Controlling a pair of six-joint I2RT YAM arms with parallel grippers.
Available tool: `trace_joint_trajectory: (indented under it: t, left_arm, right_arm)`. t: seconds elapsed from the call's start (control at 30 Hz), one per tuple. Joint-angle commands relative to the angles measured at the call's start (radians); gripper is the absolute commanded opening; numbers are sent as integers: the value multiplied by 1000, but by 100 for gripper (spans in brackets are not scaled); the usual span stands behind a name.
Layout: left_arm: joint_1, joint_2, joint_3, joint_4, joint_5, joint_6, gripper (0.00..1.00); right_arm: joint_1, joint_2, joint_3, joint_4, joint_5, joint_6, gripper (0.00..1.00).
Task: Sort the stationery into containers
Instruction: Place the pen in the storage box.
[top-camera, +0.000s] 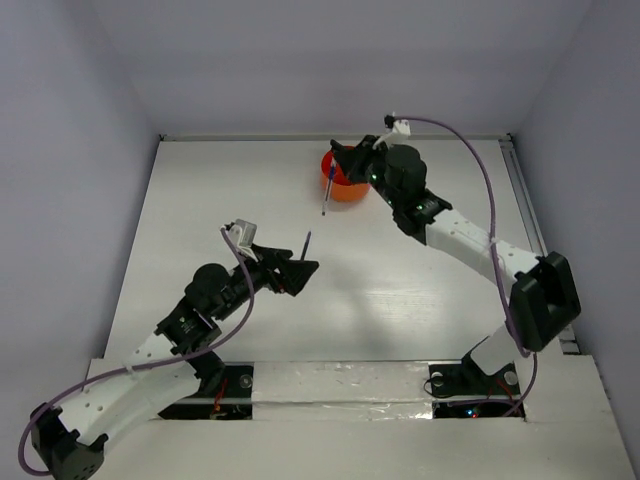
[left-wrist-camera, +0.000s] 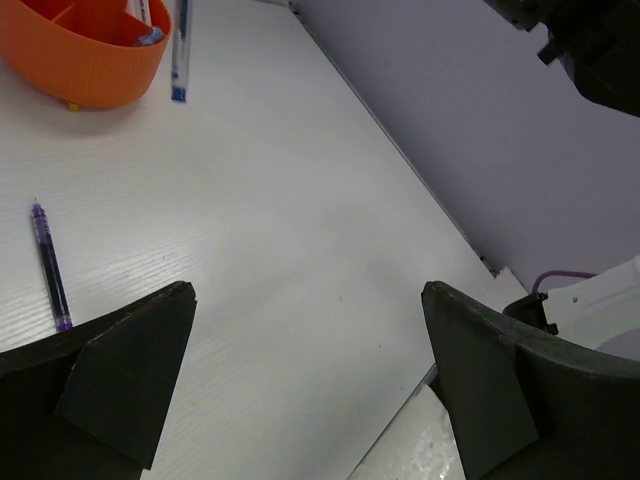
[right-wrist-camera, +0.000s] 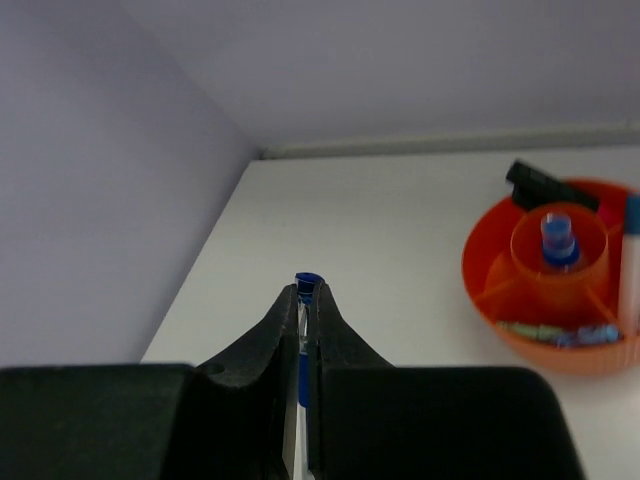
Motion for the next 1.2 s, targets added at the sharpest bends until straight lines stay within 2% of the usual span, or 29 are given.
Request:
trace_joint_trajectory:
  t: [0.0, 0.13, 0.23, 0.53, 0.8, 1.17]
  left_arm:
    - [2, -61, -60, 76, -41, -15, 96]
    - [2, -96, -111, 96, -130, -21, 98]
    - [2, -108, -126, 103, -144, -23, 99]
    - [2, -116, -160, 103, -176, -32, 99]
    - [2, -99, -158, 110, -185, -23, 99]
    - [2, -90, -155, 121, -196, -20, 99]
  right_arm:
    - [8, 105, 173, 39, 93, -198, 0]
    - [-13, 326, 377, 33, 137, -364, 0]
    - [-22, 446, 524, 33, 179, -456, 0]
    - [-64, 626, 758, 24, 226, -553, 0]
    - [-91, 709, 813, 22, 196, -553, 0]
    - [-91, 709, 683, 77, 130, -545, 0]
